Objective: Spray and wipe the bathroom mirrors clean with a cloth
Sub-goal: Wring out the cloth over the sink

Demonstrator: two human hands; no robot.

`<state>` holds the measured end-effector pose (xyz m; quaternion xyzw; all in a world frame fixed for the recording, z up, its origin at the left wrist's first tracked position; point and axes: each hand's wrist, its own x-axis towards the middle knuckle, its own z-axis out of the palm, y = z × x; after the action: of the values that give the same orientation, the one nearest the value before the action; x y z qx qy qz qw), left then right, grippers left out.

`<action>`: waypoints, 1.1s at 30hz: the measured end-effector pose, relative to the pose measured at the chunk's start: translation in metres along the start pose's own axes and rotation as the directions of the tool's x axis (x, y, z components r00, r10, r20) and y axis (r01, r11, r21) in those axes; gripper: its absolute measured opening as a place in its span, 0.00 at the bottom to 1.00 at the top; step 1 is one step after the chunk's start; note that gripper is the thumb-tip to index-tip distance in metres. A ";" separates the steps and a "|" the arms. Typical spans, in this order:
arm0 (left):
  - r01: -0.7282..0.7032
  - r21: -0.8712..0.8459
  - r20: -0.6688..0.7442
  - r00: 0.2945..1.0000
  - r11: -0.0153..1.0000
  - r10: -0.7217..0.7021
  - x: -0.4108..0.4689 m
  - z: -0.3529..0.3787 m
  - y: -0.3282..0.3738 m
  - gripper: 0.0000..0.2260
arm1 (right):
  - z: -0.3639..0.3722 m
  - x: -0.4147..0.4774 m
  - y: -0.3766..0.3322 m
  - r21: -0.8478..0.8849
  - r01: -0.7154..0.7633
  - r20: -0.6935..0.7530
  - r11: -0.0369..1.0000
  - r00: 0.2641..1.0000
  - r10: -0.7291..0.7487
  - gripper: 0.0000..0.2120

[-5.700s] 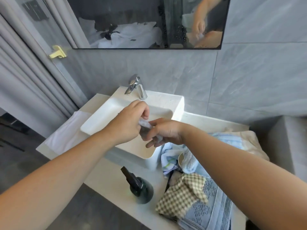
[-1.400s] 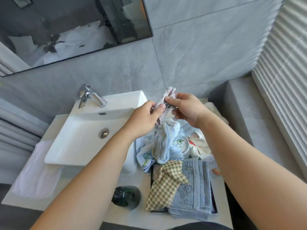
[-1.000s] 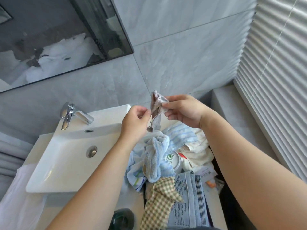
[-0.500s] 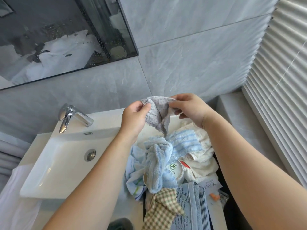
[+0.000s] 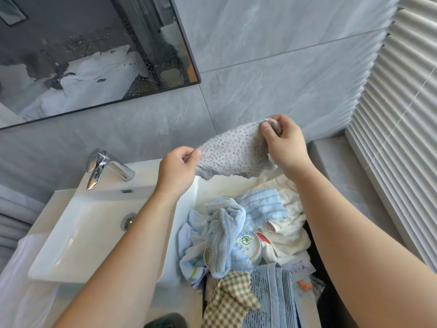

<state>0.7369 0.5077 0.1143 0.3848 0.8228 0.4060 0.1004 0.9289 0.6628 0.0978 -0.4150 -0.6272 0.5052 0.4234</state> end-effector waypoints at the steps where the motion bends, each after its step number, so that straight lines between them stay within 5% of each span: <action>1: 0.006 -0.032 0.005 1.000 0.999 -0.006 -0.001 -0.001 0.001 0.09 | -0.001 0.000 -0.001 -0.030 0.031 -0.010 0.999 0.999 -0.032 0.03; 9: 0.192 -0.302 0.225 0.966 0.934 -0.126 -0.009 -0.018 0.017 0.10 | 0.003 -0.005 -0.012 -0.164 0.125 0.013 0.979 0.992 -0.125 0.08; 16: 0.477 -0.502 0.327 0.877 0.721 -0.352 -0.012 -0.029 0.018 0.05 | 0.007 -0.005 -0.027 -0.219 0.138 -0.015 0.966 0.989 -0.145 0.08; 22: 0.520 -0.469 0.310 0.854 0.714 -0.419 -0.023 -0.016 0.023 0.02 | 0.027 -0.031 -0.026 -0.236 0.078 -0.055 0.969 0.994 -0.093 0.08; 28: 0.522 -0.488 0.404 0.846 0.699 -0.349 -0.035 -0.001 0.035 0.07 | 0.064 -0.083 -0.019 -0.225 0.271 0.239 0.936 0.946 -0.217 0.07; 33: 0.512 -0.495 0.385 0.853 0.702 -0.352 -0.038 -0.008 0.040 0.11 | 0.066 -0.093 -0.013 -0.167 0.327 0.324 0.930 0.909 -0.261 0.10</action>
<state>0.7811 0.4912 0.1435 0.1795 0.7052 0.5473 0.4134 0.8920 0.5541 0.0917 -0.2786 -0.7905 0.4199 0.3480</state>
